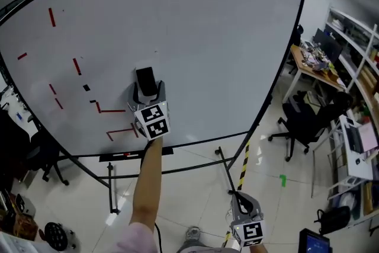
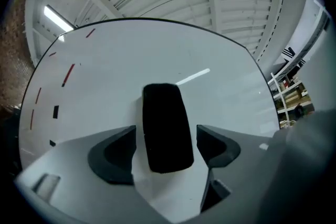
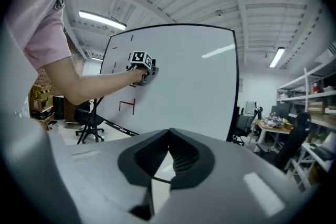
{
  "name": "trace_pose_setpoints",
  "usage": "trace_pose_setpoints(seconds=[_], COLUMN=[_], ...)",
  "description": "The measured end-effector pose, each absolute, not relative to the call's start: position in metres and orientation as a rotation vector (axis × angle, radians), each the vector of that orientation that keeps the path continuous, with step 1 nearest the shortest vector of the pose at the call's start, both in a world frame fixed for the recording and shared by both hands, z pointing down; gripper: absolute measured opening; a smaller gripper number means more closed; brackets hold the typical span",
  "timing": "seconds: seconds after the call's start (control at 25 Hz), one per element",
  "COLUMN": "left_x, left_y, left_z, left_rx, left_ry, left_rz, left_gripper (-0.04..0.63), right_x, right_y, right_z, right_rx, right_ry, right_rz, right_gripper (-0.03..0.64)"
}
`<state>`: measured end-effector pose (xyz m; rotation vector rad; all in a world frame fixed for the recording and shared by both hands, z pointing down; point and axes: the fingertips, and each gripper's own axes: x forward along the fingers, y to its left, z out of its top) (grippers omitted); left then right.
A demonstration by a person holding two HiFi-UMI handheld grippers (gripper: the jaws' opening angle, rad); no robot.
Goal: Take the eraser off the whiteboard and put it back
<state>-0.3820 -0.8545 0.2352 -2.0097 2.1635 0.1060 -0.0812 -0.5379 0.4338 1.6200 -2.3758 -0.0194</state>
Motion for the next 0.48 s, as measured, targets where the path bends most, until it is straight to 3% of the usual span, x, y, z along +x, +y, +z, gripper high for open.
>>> trace_pose_setpoints(seconds=[0.2, 0.28, 0.48], left_x=[-0.380, -0.378, -0.368], left_y=[-0.859, -0.857, -0.827], left_z=[0.237, 0.236, 0.224], left_rx=[-1.866, -1.874, -1.887], left_ry=[2.131, 2.107, 2.060], left_rz=[0.201, 0.235, 0.302], left_gripper=[0.341, 0.285, 0.284], right_x=[-0.073, -0.076, -0.078], right_y=[-0.559, -0.563, -0.552], right_z=[0.437, 0.438, 0.437], right_rx=[1.608, 1.584, 1.525], right_ry=[-2.304, -2.308, -2.354], right_rz=[-0.023, -0.028, -0.019], right_gripper=[0.003, 0.003, 0.003])
